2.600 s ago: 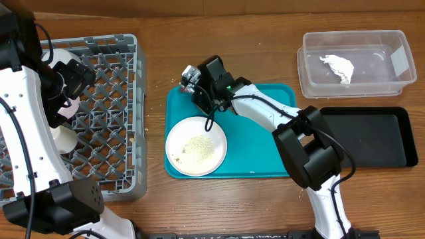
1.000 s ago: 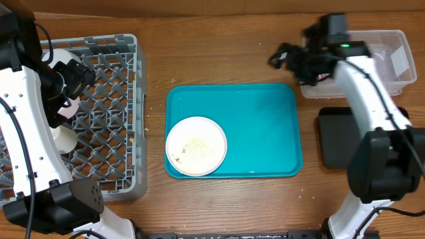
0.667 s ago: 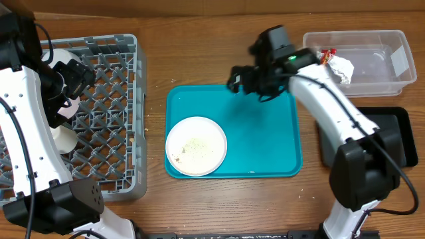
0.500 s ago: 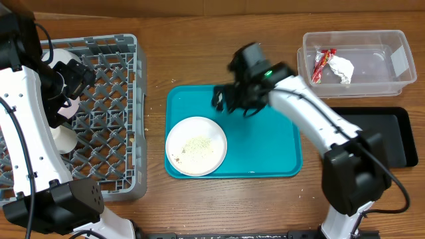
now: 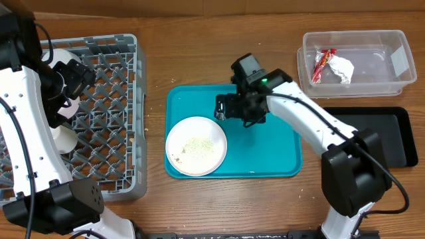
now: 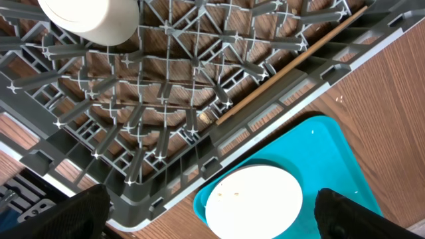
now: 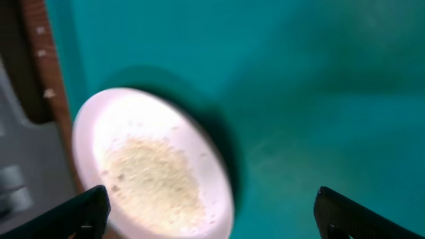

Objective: Sort waste into correct bins and load items into the dishwasher
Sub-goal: 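Lower the right gripper to the white plate's rim on the tray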

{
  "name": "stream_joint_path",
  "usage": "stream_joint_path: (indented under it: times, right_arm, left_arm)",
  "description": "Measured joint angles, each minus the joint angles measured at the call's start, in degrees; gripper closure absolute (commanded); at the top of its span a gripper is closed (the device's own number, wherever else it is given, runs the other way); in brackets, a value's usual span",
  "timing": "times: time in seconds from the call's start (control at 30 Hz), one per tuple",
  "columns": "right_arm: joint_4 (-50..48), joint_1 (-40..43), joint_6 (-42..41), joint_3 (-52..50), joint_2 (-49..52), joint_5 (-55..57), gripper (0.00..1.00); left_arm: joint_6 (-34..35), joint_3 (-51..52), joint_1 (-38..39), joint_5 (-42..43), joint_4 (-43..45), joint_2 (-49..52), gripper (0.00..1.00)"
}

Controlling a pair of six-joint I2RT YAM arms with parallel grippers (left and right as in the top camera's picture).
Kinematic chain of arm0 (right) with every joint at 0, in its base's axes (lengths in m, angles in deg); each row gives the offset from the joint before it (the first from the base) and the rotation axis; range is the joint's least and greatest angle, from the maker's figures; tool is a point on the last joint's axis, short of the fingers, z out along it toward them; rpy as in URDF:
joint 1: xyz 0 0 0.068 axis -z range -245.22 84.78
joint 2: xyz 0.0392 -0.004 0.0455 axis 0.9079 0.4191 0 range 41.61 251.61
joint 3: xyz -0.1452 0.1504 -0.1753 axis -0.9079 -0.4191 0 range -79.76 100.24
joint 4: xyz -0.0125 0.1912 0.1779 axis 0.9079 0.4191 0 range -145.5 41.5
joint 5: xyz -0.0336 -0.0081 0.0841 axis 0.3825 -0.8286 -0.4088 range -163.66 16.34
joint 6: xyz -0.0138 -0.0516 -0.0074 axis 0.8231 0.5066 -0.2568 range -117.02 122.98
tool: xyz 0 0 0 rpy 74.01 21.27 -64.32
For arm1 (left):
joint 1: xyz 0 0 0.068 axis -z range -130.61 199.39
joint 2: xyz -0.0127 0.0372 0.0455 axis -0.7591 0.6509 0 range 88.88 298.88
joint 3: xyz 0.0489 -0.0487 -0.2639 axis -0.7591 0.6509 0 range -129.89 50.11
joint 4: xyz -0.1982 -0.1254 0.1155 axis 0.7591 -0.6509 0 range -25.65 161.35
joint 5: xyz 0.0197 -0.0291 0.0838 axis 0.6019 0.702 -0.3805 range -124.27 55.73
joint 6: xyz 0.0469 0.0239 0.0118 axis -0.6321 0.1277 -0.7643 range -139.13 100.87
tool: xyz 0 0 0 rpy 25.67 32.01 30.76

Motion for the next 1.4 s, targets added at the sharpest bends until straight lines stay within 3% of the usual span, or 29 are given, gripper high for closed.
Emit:
stream_joint_path:
  times: [0.13,0.27,0.37,0.53,0.63,1.0,1.2,1.4]
  right_arm:
    - [-0.22,-0.07,-0.35,0.0,-0.31,-6.19,0.01]
    - [0.2,-1.18,-0.63,0.0,-0.35,-6.32,0.2]
    - [1.11,-2.1,-1.33,0.0,-0.35,-4.63,0.24]
    - [0.76,-3.52,-3.76,-0.74,-0.5,-0.74,0.55]
    - [-1.57,-4.46,-6.36,-3.96,-0.72,0.76,0.67]
    - [-9.53,-5.33,-13.55,-15.23,-0.74,1.7,0.66]
    - [-7.23,-5.35,-15.52,-15.56,-0.74,4.02,0.76]
    - [-2.1,-3.63,-17.75,-15.56,-0.74,9.46,0.75]
  left_arm:
    - [0.0,0.0,0.0,-0.02,0.0,0.0,0.0]
    - [-0.02,0.0,0.0,-0.02,0.0,0.0,0.0]
    - [-0.02,0.0,0.0,-0.02,0.0,0.0,0.0]
    - [-0.02,0.0,0.0,0.0,0.0,0.0,0.0]
    - [-0.02,0.0,0.0,0.0,-0.02,0.0,0.0]
    - [0.0,0.0,0.0,-0.02,0.0,0.0,0.0]
    - [-0.02,0.0,0.0,-0.02,0.0,0.0,0.0]
    - [0.0,0.0,0.0,-0.02,0.0,0.0,0.0]
